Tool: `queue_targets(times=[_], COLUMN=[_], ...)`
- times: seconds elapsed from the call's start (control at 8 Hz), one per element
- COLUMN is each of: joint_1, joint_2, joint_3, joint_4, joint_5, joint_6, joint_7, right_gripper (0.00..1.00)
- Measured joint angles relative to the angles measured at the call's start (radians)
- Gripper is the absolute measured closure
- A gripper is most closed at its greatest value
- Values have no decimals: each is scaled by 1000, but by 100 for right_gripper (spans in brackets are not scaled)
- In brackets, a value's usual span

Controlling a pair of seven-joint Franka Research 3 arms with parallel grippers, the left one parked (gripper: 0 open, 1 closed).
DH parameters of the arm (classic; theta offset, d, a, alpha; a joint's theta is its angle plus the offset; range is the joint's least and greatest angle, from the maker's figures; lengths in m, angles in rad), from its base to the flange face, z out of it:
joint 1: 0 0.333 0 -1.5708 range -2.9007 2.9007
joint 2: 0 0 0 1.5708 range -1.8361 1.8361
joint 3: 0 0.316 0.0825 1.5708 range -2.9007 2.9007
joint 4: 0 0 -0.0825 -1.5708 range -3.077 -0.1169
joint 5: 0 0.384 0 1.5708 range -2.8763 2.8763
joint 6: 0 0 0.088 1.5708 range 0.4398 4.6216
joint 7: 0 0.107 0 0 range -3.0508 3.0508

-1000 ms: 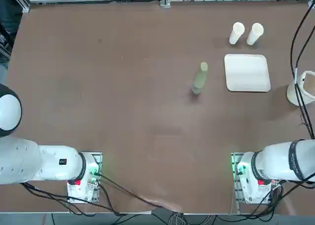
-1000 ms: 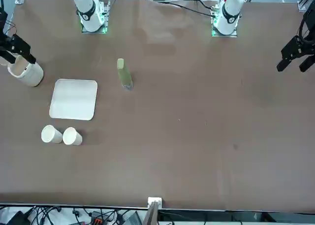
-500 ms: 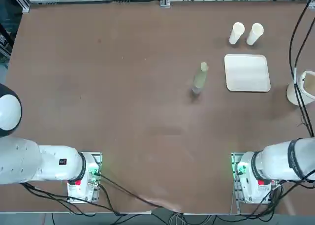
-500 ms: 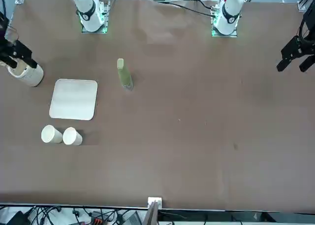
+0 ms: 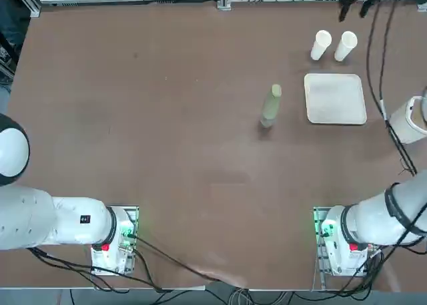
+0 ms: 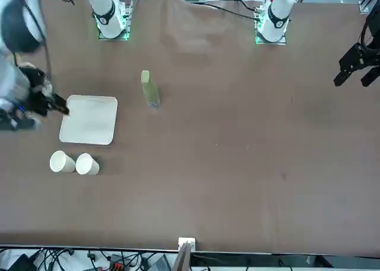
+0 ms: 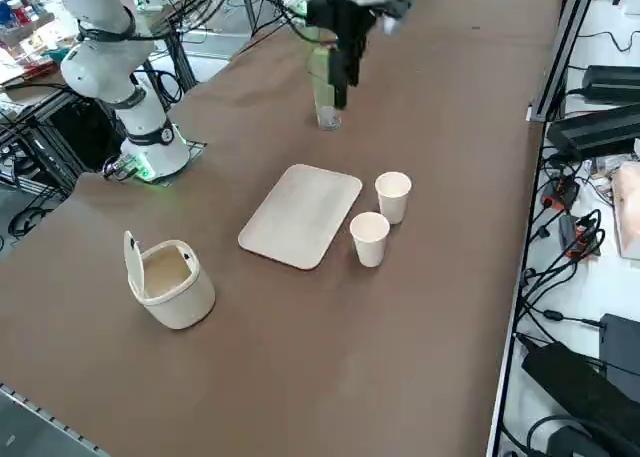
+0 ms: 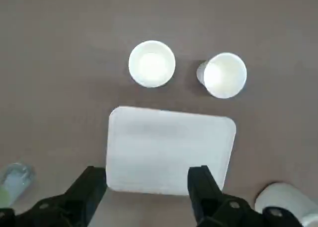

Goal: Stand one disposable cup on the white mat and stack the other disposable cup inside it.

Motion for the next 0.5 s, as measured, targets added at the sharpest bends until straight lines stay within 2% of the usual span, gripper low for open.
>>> queue_targets(times=[0.5], joint_1=[14], joint_2=[185], joint_3=[0], joint_4=[-2], joint_5=[-9], joint_6=[228], joint_7=[0], right_gripper=[0])
